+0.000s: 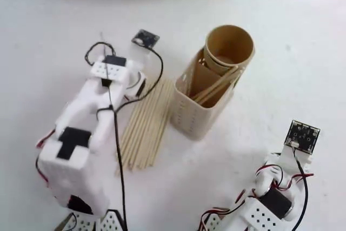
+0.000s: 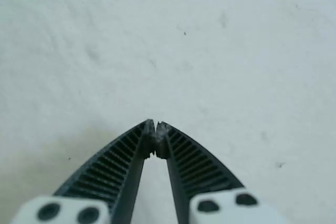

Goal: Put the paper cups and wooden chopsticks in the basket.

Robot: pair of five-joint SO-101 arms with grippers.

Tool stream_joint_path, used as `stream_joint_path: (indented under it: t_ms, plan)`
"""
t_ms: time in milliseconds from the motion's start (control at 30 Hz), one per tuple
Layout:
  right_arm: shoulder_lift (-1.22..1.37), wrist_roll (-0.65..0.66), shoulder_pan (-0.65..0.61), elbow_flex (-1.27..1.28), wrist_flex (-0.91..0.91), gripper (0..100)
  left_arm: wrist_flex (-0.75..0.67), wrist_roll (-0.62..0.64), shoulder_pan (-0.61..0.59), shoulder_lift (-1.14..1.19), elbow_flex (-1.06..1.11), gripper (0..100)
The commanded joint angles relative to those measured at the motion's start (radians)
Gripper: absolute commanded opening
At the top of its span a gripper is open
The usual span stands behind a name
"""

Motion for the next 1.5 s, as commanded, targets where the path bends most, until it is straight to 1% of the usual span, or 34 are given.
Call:
stream_joint_path:
  t_ms: [0, 100, 200, 333, 433, 533, 600, 733, 833, 933, 1033, 1200, 1333, 1400, 1467]
  plan:
    - [0.005, 0.008, 0.004, 0.011, 0.002, 1.8, 0.038, 0.009, -0.013, -0.315, 0.032, 2]
    - [0.005, 0.008, 0.004, 0.011, 0.002, 1.8, 0.057, 0.037, 0.016, -0.55, 0.071, 2]
    - [0.005, 0.008, 0.004, 0.011, 0.002, 1.8, 0.077, 0.051, 0.074, -0.779, 0.064, 2]
    - [0.005, 0.008, 0.004, 0.011, 0.002, 1.8, 0.055, 0.052, 0.22, -1.015, 0.011, 2]
    - [0.005, 0.006, 0.004, 0.011, 0.002, 1.8, -0.035, 0.052, 0.348, -1.092, -0.06, 2]
    - [0.005, 0.006, 0.004, 0.011, 0.002, 1.8, -0.143, 0.061, 0.452, -1.082, -0.124, 2]
    - [0.005, 0.006, 0.004, 0.011, 0.002, 1.8, -0.204, 0.118, 0.504, -1.053, -0.149, 2]
    - [0.005, 0.006, 0.005, 0.011, 0.002, 1.8, -0.275, 0.249, 0.565, -0.961, -0.178, 2]
    - [0.005, 0.006, 0.005, 0.011, 0.002, 1.8, -0.31, 0.295, 0.601, -0.886, -0.186, 2]
    - [0.005, 0.006, 0.007, 0.011, 0.002, 1.8, -0.336, 0.292, 0.634, -0.826, -0.186, 2]
    - [0.005, 0.006, 0.007, 0.011, 0.002, 1.8, -0.336, 0.292, 0.642, -0.788, -0.186, 2]
    - [0.005, 0.006, 0.007, 0.011, 0.002, 1.8, -0.328, 0.292, 0.636, -0.776, -0.187, 10]
    - [0.005, 0.006, 0.007, 0.011, 0.002, 1.8, -0.327, 0.29, 0.636, -0.779, -0.184, 10]
    - [0.005, 0.006, 0.007, 0.011, 0.002, 1.8, -0.325, 0.261, 0.634, -0.779, -0.181, 10]
    - [0.005, 0.008, 0.007, 0.011, 0.002, 1.8, -0.293, 0.215, 0.624, -0.78, -0.187, 10]
